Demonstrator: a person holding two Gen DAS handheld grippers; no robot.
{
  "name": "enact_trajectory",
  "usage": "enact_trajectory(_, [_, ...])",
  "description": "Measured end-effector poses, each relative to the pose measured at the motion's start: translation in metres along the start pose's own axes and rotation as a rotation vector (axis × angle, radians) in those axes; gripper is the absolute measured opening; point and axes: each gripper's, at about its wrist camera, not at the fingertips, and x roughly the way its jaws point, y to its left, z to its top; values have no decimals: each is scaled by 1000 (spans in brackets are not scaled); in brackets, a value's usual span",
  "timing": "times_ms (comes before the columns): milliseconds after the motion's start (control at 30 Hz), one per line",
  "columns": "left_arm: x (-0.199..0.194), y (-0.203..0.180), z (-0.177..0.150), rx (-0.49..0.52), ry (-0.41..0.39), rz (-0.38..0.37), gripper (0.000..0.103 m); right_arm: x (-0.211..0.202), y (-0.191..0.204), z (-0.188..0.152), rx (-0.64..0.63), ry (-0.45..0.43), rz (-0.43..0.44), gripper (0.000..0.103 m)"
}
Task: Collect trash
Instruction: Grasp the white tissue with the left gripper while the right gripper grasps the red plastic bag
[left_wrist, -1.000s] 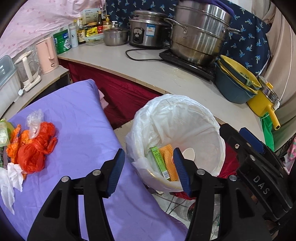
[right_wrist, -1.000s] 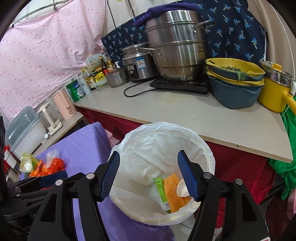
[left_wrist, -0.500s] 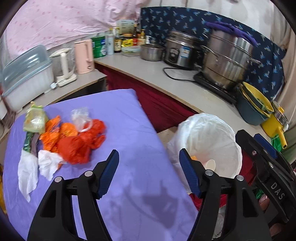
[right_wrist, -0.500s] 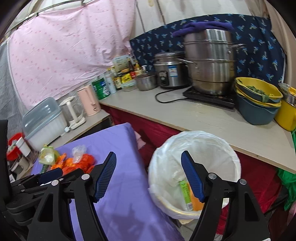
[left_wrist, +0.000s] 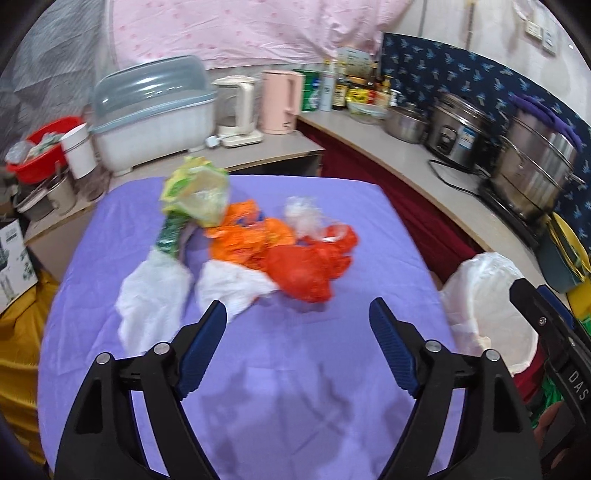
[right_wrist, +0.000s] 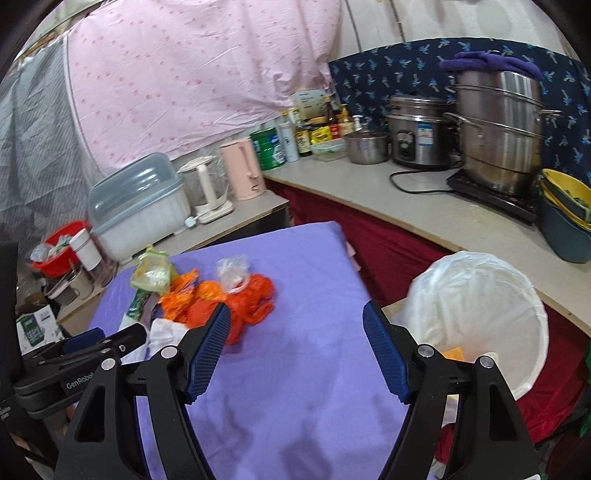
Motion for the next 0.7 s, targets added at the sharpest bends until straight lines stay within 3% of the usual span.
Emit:
enact_trajectory(267, [5,85,-16,-101,37,108,76,29,48,-19,-40,65,50,71])
enact_trajectory(700, [49,160,-38,-198,141,193,76,95,76,-39,-44,168,45,71])
